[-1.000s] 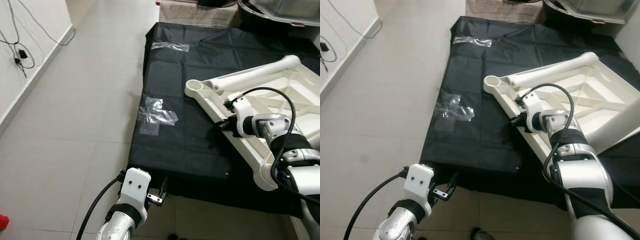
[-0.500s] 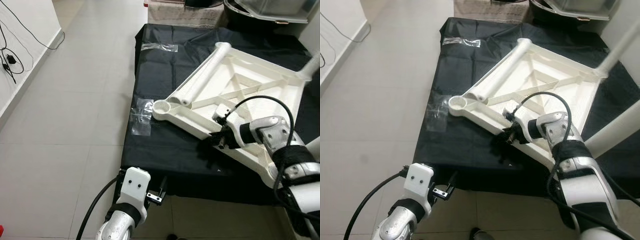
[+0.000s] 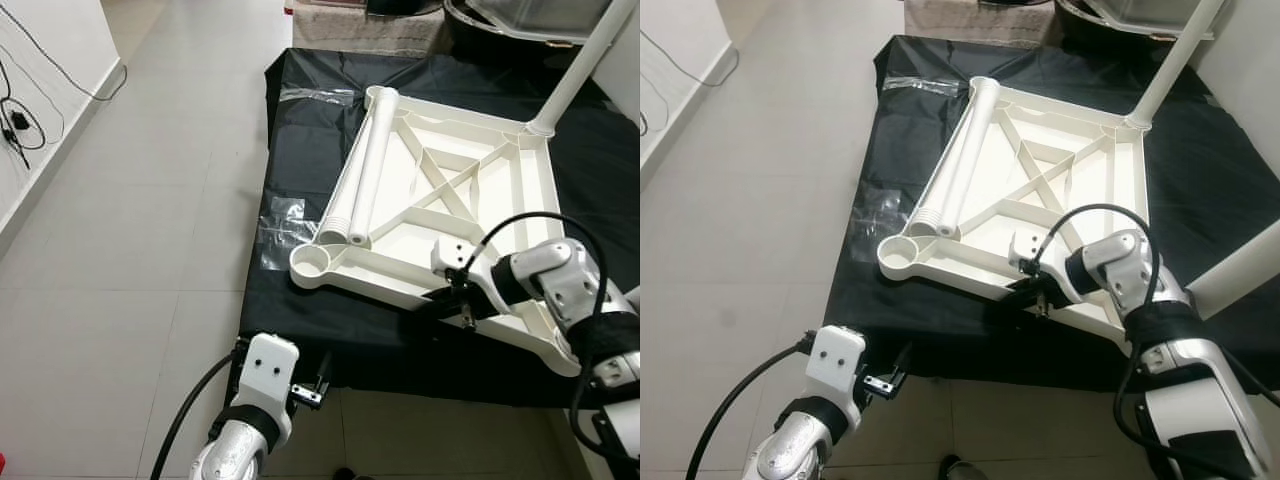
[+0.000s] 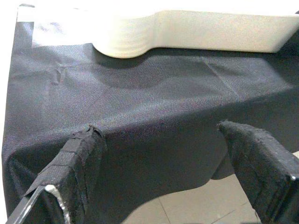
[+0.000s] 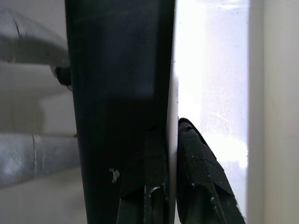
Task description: Building children table
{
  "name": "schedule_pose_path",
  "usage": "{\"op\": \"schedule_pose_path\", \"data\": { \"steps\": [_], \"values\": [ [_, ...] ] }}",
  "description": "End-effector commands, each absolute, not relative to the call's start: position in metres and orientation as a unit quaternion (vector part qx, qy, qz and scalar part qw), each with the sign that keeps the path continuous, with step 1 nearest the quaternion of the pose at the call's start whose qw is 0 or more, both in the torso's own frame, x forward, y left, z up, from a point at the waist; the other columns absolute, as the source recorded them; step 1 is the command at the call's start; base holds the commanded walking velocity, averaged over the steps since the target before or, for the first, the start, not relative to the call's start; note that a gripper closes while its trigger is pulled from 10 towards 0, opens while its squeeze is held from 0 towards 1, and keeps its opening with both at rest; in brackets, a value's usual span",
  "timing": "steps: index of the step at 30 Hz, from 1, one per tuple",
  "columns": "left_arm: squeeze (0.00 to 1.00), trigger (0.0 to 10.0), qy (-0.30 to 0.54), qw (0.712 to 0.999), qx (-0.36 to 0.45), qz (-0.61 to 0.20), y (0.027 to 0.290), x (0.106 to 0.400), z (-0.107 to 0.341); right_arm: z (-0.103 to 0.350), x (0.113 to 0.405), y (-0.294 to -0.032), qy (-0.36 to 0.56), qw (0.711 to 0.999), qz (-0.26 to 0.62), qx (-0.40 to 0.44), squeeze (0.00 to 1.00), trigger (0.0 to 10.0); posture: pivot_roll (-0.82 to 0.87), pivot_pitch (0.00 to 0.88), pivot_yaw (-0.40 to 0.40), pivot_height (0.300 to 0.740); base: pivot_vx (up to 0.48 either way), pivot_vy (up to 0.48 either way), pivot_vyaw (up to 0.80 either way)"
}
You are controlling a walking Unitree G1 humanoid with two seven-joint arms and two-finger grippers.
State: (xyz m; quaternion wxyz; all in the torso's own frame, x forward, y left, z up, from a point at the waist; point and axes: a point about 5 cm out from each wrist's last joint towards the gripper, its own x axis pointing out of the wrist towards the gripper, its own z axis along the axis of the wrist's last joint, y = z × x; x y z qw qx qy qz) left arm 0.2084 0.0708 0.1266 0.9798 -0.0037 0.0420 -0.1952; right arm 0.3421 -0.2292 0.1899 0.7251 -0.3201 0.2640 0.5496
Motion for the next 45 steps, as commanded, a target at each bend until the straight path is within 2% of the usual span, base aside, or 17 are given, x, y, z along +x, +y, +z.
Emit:
{"op": "schedule_pose_path", "data": {
  "steps": [1,4,12,18,19,24,25,27,28,29,33,34,38,40,41,45],
  "values": [
    [0.0,10.0,0.058,0.978,0.001,-0.2,0.07,0.207,0.119,0.163,0.328,-0.216,0.315,0.632,0.622,-0.339,0.0,0.0,0.05,0.247,-0.084,0.74,0.0,0.0,0.0],
    [0.0,10.0,0.058,0.978,0.0,-0.2,0.07,0.207,0.119,0.164,0.326,-0.225,0.324,0.613,0.618,-0.371,0.0,0.0,0.05,0.246,-0.086,0.74,0.0,0.0,0.0],
    [0.0,10.0,0.057,0.978,0.0,-0.2,0.07,0.208,0.119,0.162,0.33,-0.246,0.367,0.606,0.568,-0.42,0.0,0.0,0.05,0.244,-0.086,0.74,0.0,0.0,0.0],
    [0.0,10.0,0.057,0.978,0.0,-0.2,0.069,0.208,0.119,0.157,0.332,-0.275,0.422,0.62,0.477,-0.458,0.0,0.0,0.05,0.239,-0.086,0.74,0.0,0.0,0.0],
    [0.0,10.0,0.058,0.978,0.0,-0.2,0.069,0.208,0.119,0.156,0.332,-0.276,0.423,0.622,0.474,-0.458,0.0,10.0,0.05,0.237,-0.086,0.74,0.0,0.0,0.0],
    [0.0,10.0,0.058,0.978,0.001,-0.201,0.069,0.208,0.119,0.155,0.333,-0.276,0.416,0.622,0.474,-0.464,0.0,10.0,0.05,0.234,-0.083,0.74,0.0,0.0,0.0],
    [0.0,10.0,0.058,0.978,0.002,-0.2,0.069,0.208,0.118,0.155,0.334,-0.275,0.409,0.625,0.47,-0.47,0.54,10.0,0.05,0.234,-0.082,0.74,0.0,0.0,0.0],
    [0.0,10.0,0.057,0.978,0.002,-0.201,0.069,0.208,0.118,0.155,0.335,-0.276,0.409,0.625,0.467,-0.473,0.54,10.0,0.05,0.234,-0.082,0.74,0.0,0.0,0.0],
    [0.0,10.0,0.058,0.978,0.002,-0.201,0.069,0.208,0.118,0.155,0.338,-0.274,0.406,0.639,0.456,-0.468,1.0,10.0,0.05,0.23,-0.08,0.74,0.0,0.0,0.0],
    [0.0,10.0,0.058,0.978,0.002,-0.201,0.069,0.208,0.118,0.156,0.34,-0.274,0.404,0.649,0.449,-0.463,1.0,10.0,0.05,0.23,-0.08,0.74,0.0,0.0,0.0],
    [0.0,10.0,0.058,0.978,0.002,-0.201,0.069,0.208,0.118,0.157,0.342,-0.269,0.393,0.657,0.458,-0.452,1.0,10.0,0.05,0.227,-0.079,0.74,0.0,0.0,0.0],
    [0.0,10.0,0.058,0.978,0.002,-0.201,0.068,0.207,0.118,0.158,0.345,-0.267,0.387,0.665,0.453,-0.45,0.0,10.0,0.05,0.224,-0.079,0.74,0.0,0.0,0.0],
    [0.0,10.0,0.058,0.978,0.002,-0.201,0.068,0.207,0.118,0.162,0.348,-0.262,0.378,0.679,0.453,-0.437,0.0,10.0,0.05,0.223,-0.078,0.74,0.0,0.0,0.0],
    [0.0,10.0,0.058,0.978,0.002,-0.201,0.068,0.207,0.118,0.169,0.353,-0.251,0.356,0.706,0.465,-0.399,0.0,10.0,0.05,0.222,-0.079,0.74,0.0,0.0,0.0],
    [0.0,10.0,0.058,0.978,0.001,-0.201,0.068,0.206,0.118,0.178,0.36,-0.239,0.326,0.735,0.473,-0.361,0.0,10.0,0.05,0.224,-0.08,0.74,0.0,0.0,0.0],
    [0.0,10.0,0.058,0.978,0.001,-0.201,0.068,0.206,0.118,0.184,0.364,-0.23,0.307,0.749,0.48,-0.34,0.0,10.0,0.05,0.223,-0.08,0.74,0.0,0.0,0.0]
  ]
}}
